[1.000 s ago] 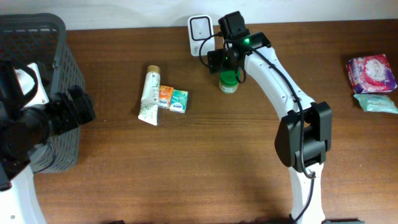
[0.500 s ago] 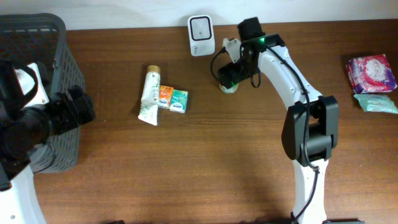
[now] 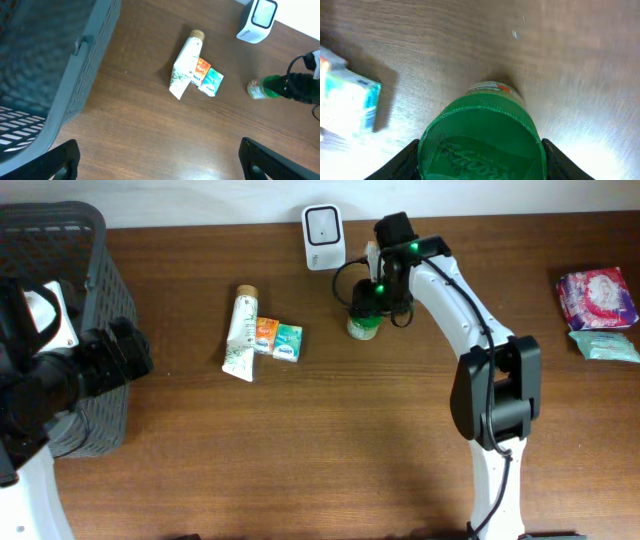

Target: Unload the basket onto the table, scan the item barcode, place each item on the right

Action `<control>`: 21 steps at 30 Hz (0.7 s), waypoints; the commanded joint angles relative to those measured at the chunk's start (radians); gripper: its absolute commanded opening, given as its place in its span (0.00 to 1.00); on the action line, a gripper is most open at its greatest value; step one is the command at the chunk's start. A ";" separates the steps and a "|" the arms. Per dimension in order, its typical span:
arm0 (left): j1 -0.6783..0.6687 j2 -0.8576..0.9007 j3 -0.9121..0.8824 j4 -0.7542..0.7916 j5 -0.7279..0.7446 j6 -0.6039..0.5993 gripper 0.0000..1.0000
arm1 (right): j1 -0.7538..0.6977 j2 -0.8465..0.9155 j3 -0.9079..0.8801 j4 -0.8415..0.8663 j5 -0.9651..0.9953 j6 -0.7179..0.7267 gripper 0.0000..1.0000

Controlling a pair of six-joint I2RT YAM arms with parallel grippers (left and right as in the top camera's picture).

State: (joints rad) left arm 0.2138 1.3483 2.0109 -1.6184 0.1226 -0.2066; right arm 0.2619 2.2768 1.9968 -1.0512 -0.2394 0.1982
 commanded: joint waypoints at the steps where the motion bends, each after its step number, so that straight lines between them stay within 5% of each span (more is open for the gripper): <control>1: 0.005 -0.002 0.000 0.001 0.000 -0.010 0.99 | 0.001 0.007 -0.015 -0.071 -0.019 0.332 0.51; 3: 0.005 -0.002 0.000 0.001 0.000 -0.009 0.99 | 0.001 0.007 -0.015 -0.111 -0.018 0.478 0.54; 5: 0.005 -0.002 0.000 0.001 0.000 -0.009 0.99 | 0.007 0.007 -0.015 -0.114 0.011 0.553 0.73; 7: 0.005 -0.002 0.000 0.001 0.000 -0.009 0.99 | 0.028 0.007 -0.015 -0.124 0.084 0.609 0.79; 8: 0.005 -0.002 0.000 0.001 0.000 -0.010 0.99 | 0.044 0.007 -0.015 -0.131 0.140 0.639 0.92; 11: 0.005 -0.002 0.000 0.001 0.000 -0.010 0.99 | 0.072 0.007 -0.002 -0.135 0.241 0.626 0.93; 16: 0.005 -0.002 0.000 0.001 0.000 -0.009 0.99 | 0.053 0.007 0.164 -0.156 0.245 0.100 0.99; 19: 0.005 -0.002 0.000 0.001 0.000 -0.010 0.99 | 0.043 0.007 0.148 -0.153 0.190 -0.353 0.99; 21: 0.005 -0.002 0.000 0.001 0.000 -0.010 0.99 | 0.043 0.008 0.110 -0.151 0.183 -0.491 0.99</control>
State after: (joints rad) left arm 0.2138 1.3483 2.0109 -1.6184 0.1226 -0.2066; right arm 0.3080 2.2845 2.1483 -1.2037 -0.0341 0.0391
